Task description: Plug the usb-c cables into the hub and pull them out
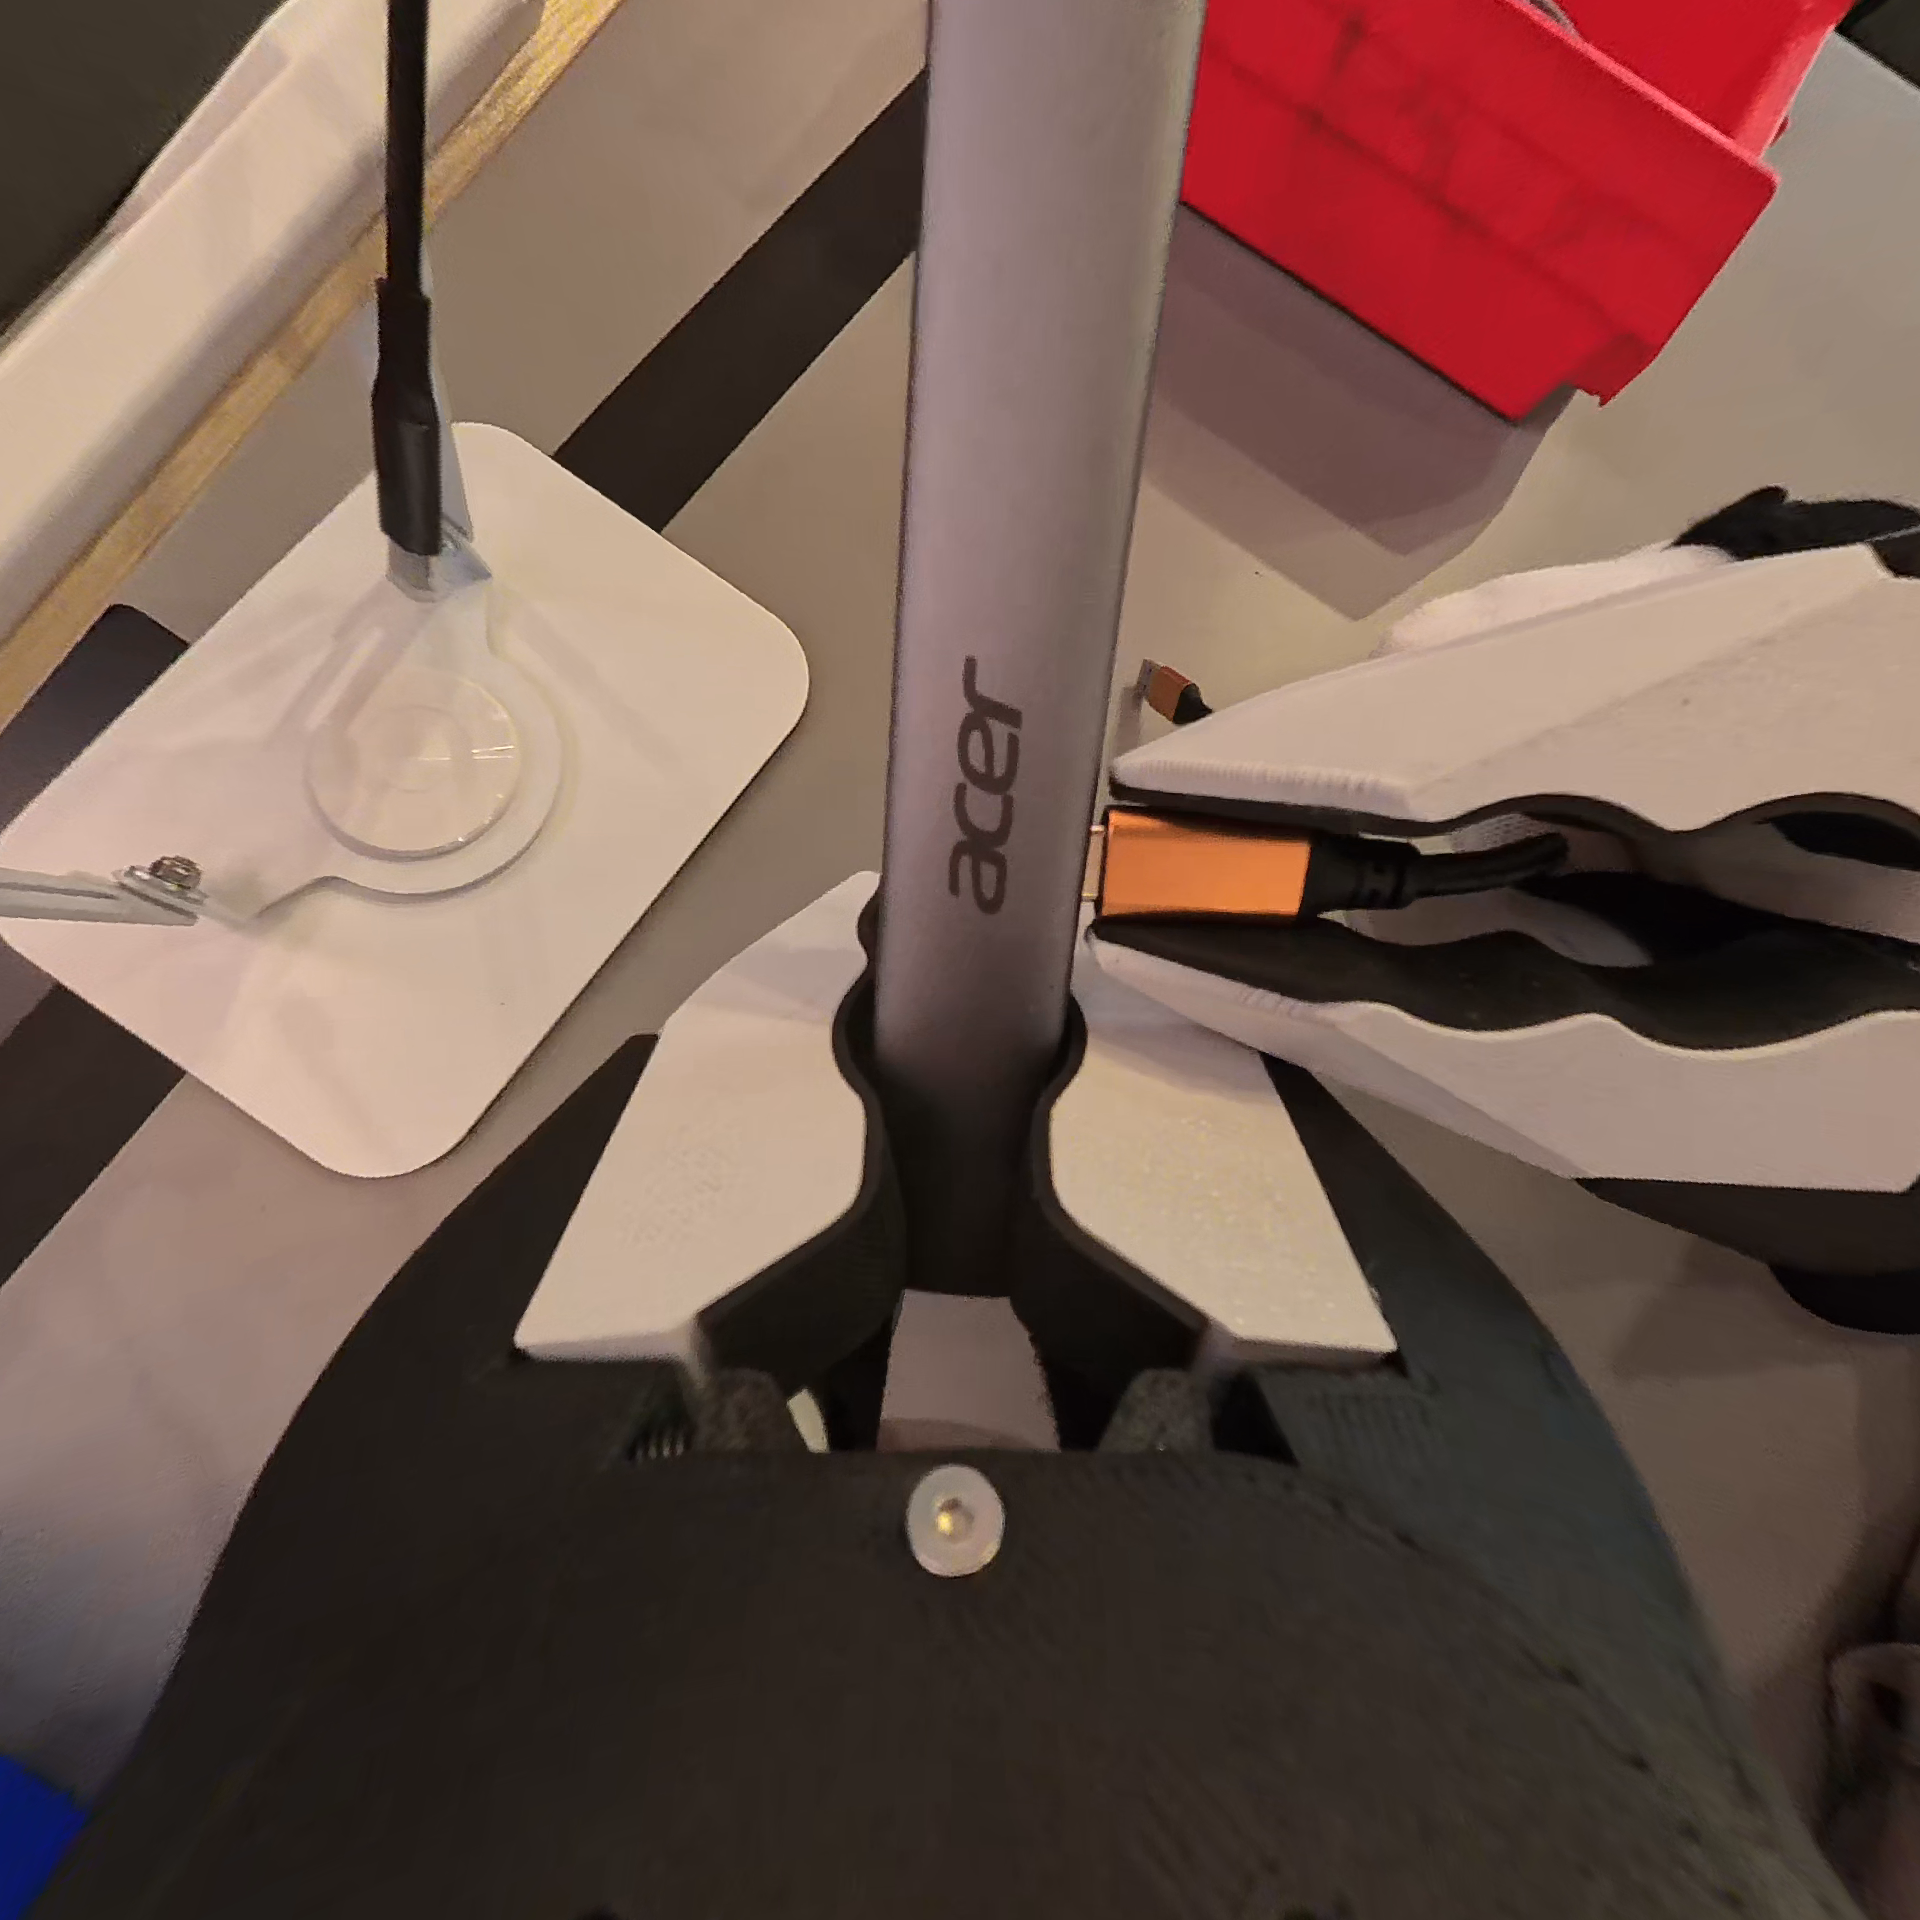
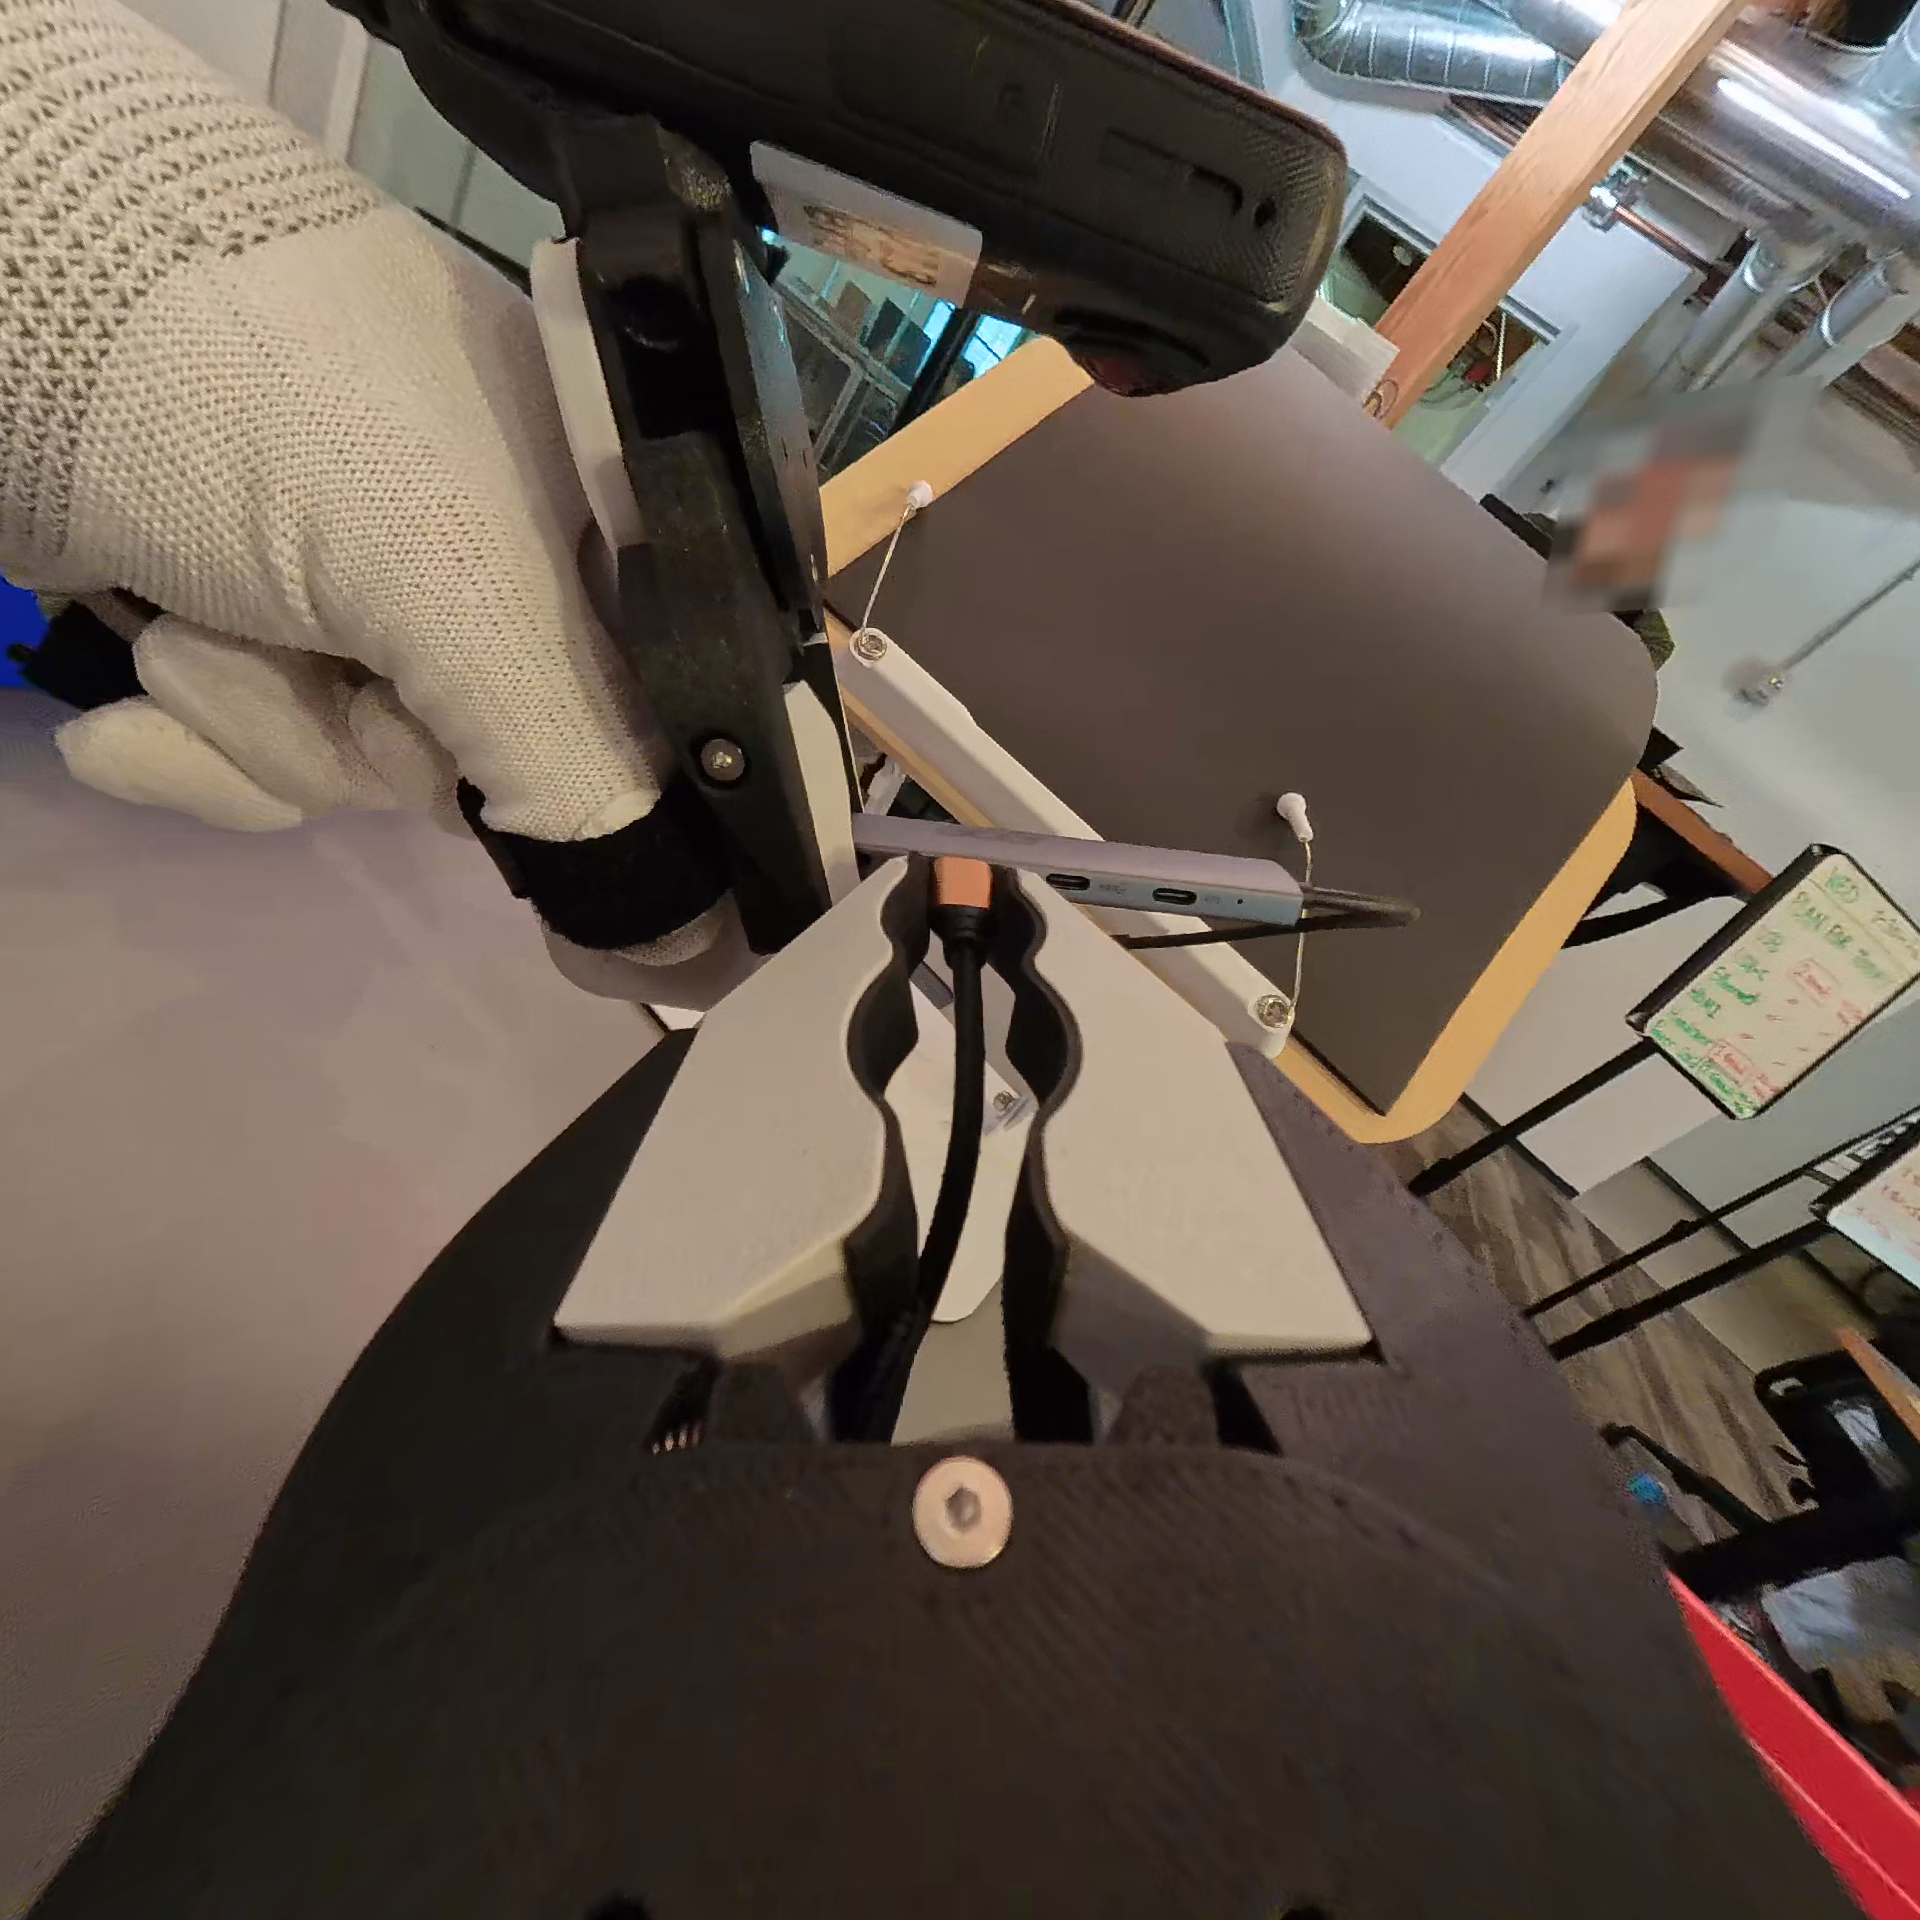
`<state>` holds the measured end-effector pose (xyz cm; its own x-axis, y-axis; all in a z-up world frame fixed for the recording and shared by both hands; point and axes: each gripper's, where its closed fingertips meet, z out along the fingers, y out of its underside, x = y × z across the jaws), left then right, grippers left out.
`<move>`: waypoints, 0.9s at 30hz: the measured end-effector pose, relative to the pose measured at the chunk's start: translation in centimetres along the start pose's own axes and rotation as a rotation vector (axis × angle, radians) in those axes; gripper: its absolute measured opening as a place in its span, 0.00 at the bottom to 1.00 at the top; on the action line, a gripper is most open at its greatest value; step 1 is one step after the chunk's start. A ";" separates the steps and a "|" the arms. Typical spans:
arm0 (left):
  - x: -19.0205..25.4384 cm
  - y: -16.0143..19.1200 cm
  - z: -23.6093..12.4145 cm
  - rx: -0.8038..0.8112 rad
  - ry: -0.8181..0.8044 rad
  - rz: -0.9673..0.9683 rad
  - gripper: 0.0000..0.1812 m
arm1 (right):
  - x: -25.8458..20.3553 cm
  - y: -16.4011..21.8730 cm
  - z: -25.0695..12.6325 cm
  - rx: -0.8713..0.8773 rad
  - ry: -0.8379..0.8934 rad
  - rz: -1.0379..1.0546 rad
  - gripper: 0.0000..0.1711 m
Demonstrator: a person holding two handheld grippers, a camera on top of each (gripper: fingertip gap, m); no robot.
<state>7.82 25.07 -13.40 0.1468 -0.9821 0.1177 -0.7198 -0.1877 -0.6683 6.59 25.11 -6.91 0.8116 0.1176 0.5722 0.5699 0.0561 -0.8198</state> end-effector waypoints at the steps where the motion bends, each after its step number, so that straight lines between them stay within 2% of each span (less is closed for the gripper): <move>1: -0.1 0.1 0.0 -0.002 -0.007 0.002 0.12 | -0.1 0.0 0.0 -0.004 -0.001 -0.001 0.06; 7: 0.4 0.5 -0.2 -0.005 0.019 0.019 0.12 | -0.7 -0.3 -0.4 0.043 -0.156 0.047 0.06; 10: 0.3 0.0 0.0 0.011 0.005 0.015 0.12 | -0.2 -0.1 -0.4 0.013 -0.074 0.026 0.06; 12: -2.5 -0.3 -0.5 0.031 -0.091 -0.054 0.13 | 1.0 -1.3 -1.3 0.051 0.033 -0.017 0.06; 13: -3.7 -0.3 -1.3 0.063 -0.060 -0.142 0.12 | 1.4 -1.7 -1.8 0.050 0.062 -0.051 0.06; 14: -4.1 -0.3 -2.1 0.076 -0.045 -0.152 0.12 | 1.1 -1.9 -2.0 0.052 0.044 -0.060 0.06; 19: -2.9 -0.1 -2.6 0.028 -0.114 -0.023 0.12 | 1.6 -3.1 -2.3 0.112 -0.034 0.088 0.06; 27: -2.3 1.5 -4.0 0.101 -0.107 0.002 0.12 | 3.8 -2.8 -4.3 0.146 -0.105 0.241 0.06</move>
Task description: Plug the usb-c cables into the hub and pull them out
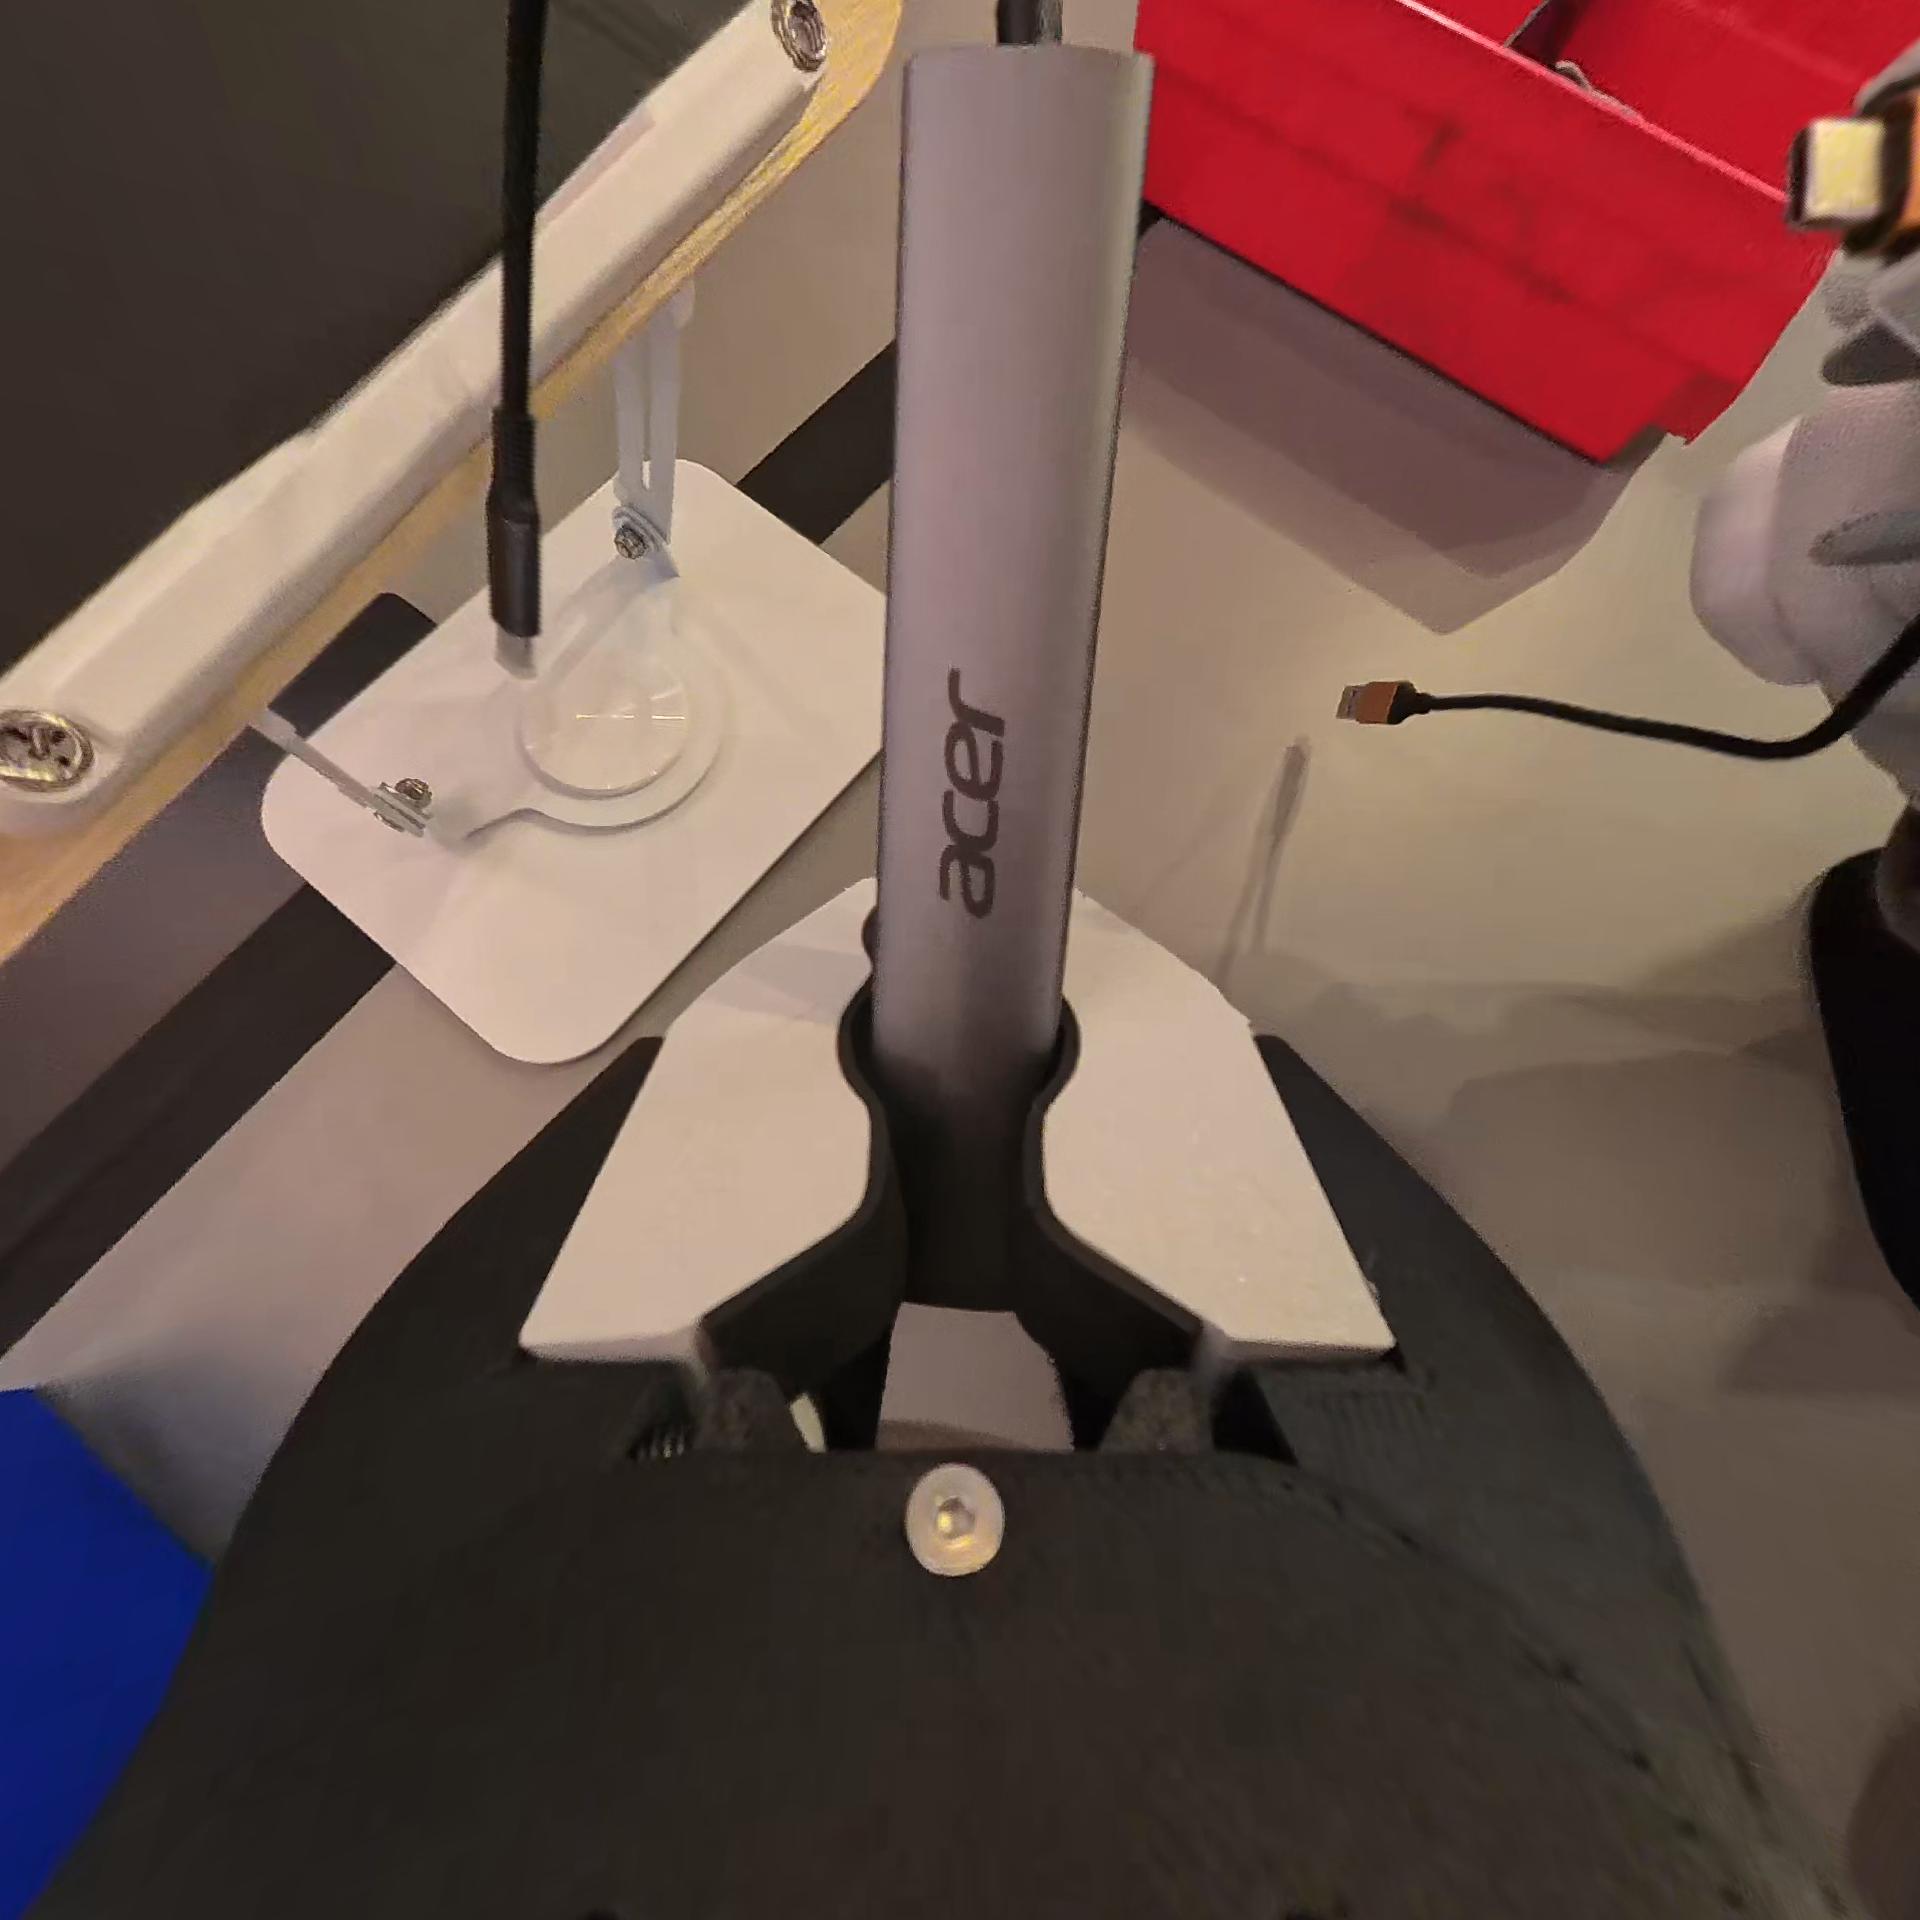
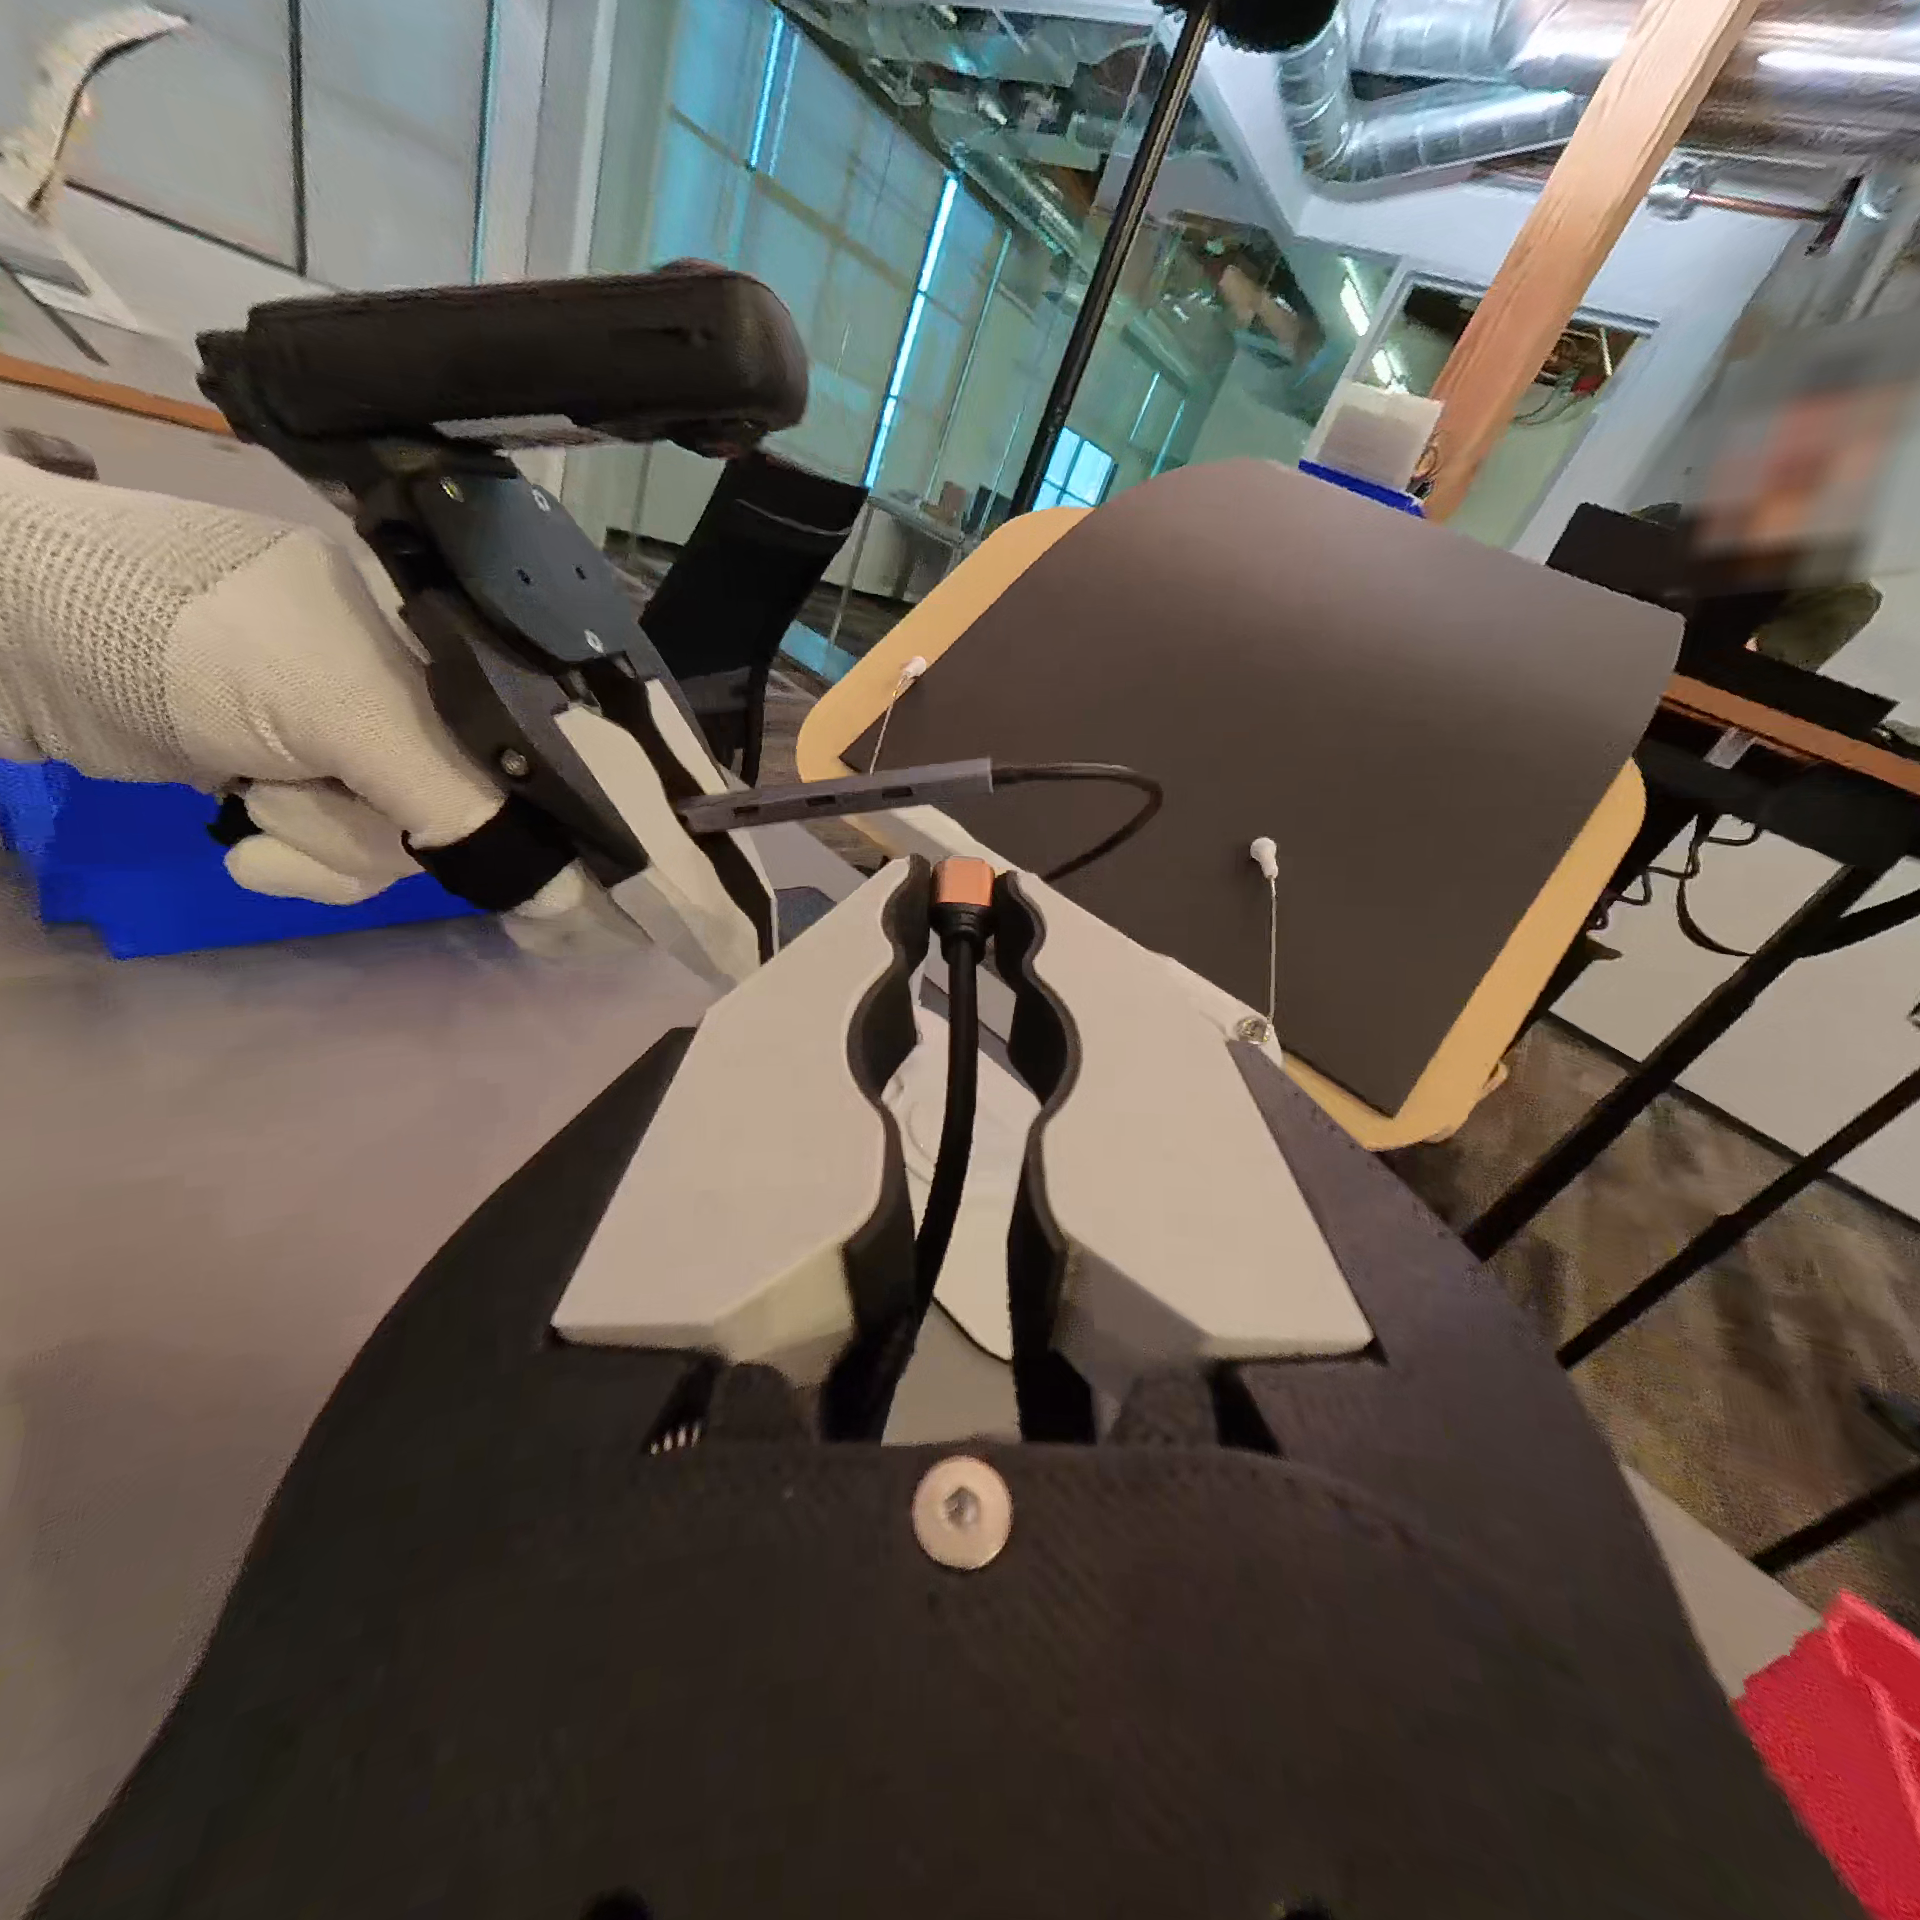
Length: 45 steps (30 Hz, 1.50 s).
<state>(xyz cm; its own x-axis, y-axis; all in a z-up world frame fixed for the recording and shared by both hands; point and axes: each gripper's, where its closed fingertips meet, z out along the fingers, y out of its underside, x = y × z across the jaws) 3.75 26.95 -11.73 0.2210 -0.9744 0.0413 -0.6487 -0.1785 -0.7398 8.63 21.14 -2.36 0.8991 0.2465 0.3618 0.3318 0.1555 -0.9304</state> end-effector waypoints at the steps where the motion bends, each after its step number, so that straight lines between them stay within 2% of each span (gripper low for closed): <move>1: 0.1 0.3 -0.1 0.005 0.005 -0.002 0.12 | 0.0 0.2 -0.3 -0.013 -0.005 -0.021 0.06; 7: 0.5 2.0 1.4 0.058 0.136 -0.037 0.12 | -0.5 1.3 -2.2 -0.077 -0.050 -0.019 0.06; 12: 0.9 1.5 2.2 0.131 0.225 -0.041 0.12 | -0.1 2.0 -4.1 -0.100 -0.065 0.017 0.06; 15: 0.9 1.4 2.4 0.177 0.250 -0.048 0.12 | 0.5 2.3 -5.1 -0.118 -0.058 0.027 0.06; 18: 0.7 1.9 2.5 0.154 0.250 -0.026 0.12 | 1.6 2.1 -6.5 -0.124 -0.048 0.045 0.06; 27: 0.1 1.5 0.9 0.200 0.246 -0.036 0.12 | 11.7 -1.1 -12.8 -0.082 0.090 0.132 0.06; 34: 0.7 1.8 1.6 0.178 0.257 -0.032 0.12 | 20.8 -3.6 -16.4 -0.099 0.251 0.026 0.06; 39: 1.2 2.1 2.1 0.161 0.266 -0.024 0.12 | 26.3 -1.0 -17.1 -0.048 0.315 0.041 0.06; 45: 1.1 2.5 2.5 0.147 0.269 -0.029 0.12 | 29.0 7.6 -16.7 -0.106 0.392 0.090 0.06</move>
